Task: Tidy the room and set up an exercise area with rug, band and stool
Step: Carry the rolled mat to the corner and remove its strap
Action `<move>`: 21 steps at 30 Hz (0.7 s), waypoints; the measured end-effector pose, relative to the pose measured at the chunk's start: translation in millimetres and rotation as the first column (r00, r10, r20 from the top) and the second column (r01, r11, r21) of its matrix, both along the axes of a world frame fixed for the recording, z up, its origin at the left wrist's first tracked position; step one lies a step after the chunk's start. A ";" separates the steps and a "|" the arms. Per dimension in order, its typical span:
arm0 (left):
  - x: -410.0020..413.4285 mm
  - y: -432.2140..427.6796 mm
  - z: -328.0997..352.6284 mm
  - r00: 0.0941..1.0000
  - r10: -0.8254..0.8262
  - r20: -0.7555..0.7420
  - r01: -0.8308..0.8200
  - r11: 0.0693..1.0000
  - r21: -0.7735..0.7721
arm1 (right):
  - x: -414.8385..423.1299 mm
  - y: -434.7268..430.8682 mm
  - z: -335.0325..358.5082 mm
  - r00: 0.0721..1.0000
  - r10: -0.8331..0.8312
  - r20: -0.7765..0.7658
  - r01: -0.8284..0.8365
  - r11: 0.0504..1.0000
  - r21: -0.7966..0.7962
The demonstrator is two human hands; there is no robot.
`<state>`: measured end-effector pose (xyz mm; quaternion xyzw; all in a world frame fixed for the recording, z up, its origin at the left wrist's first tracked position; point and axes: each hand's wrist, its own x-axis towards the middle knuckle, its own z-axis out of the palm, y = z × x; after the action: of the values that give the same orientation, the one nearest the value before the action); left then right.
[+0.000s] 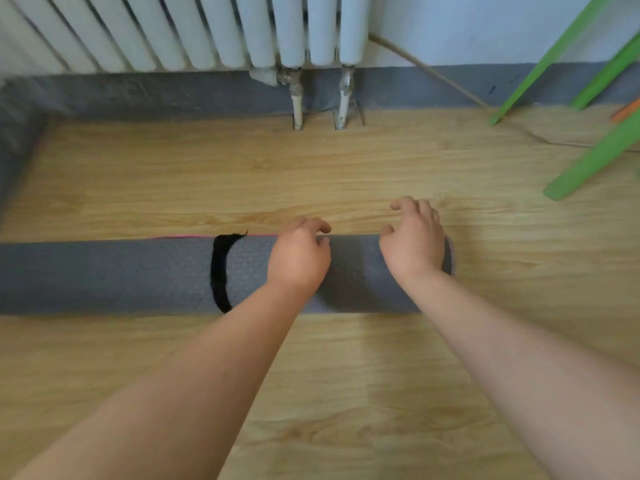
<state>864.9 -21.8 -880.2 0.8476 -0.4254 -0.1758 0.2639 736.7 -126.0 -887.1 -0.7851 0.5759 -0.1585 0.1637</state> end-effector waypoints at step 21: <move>150.9 128.4 -27.9 0.965 0.096 0.244 -0.119 0.990 0.081 | 153.4 111.7 -5.4 0.645 0.764 0.016 -0.752 0.631 0.189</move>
<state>1015.8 106.6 -908.0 0.8960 -0.3986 -0.0779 0.1793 890.1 -14.3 -892.5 -0.9411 0.2094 0.0030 0.2655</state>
